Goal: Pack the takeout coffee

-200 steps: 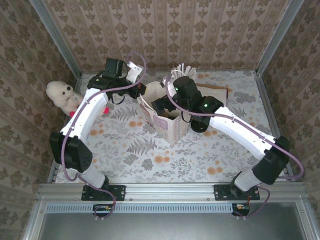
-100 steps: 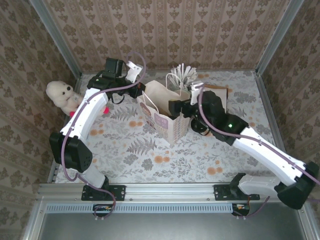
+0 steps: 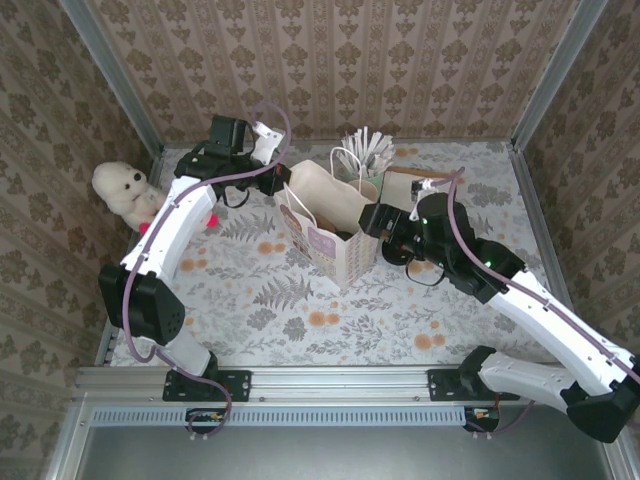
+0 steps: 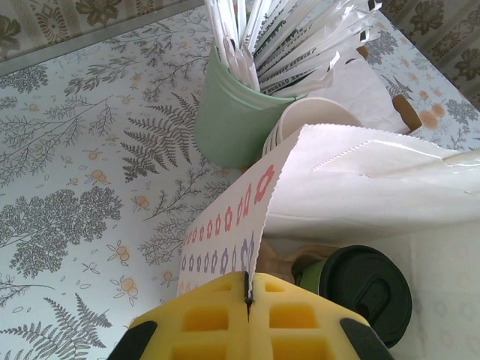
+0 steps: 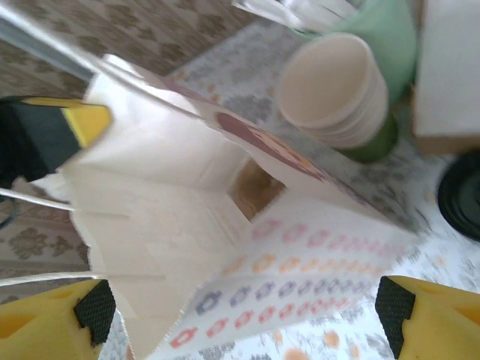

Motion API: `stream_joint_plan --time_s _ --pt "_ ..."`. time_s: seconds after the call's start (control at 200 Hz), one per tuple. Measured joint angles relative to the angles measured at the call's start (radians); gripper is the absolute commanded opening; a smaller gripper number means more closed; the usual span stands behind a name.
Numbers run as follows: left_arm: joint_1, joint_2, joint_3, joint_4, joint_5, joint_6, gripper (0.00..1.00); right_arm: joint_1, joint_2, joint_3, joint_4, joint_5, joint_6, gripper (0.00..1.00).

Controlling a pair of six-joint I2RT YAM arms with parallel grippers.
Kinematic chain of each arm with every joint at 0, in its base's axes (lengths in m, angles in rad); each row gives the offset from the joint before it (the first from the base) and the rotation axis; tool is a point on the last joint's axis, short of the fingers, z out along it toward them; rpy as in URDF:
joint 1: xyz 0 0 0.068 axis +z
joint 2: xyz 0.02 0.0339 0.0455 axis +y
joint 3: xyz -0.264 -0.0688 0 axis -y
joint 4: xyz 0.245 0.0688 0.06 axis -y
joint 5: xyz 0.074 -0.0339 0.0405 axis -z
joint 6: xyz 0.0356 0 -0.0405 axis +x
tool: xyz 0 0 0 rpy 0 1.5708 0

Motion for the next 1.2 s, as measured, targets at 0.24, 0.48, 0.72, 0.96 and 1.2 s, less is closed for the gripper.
stream_joint_plan --time_s 0.24,0.48,0.72,0.96,1.2 --pt "0.0 0.0 0.0 0.0 -0.002 -0.019 0.0 0.019 0.099 0.121 -0.181 0.026 0.114 0.83" --pt "0.0 0.0 0.0 0.0 0.001 -0.035 0.0 0.026 0.21 0.179 -0.162 0.017 0.148 0.57" --pt "0.0 -0.003 -0.013 -0.001 -0.04 -0.064 0.0 0.025 0.263 0.204 -0.13 -0.01 0.135 0.26" --pt "0.001 -0.107 -0.106 -0.013 -0.109 -0.223 0.0 -0.055 0.345 0.311 -0.119 -0.224 -0.038 0.16" --pt "0.001 -0.242 -0.212 -0.035 -0.181 -0.39 0.0 -0.101 0.559 0.52 -0.168 -0.345 -0.243 0.12"
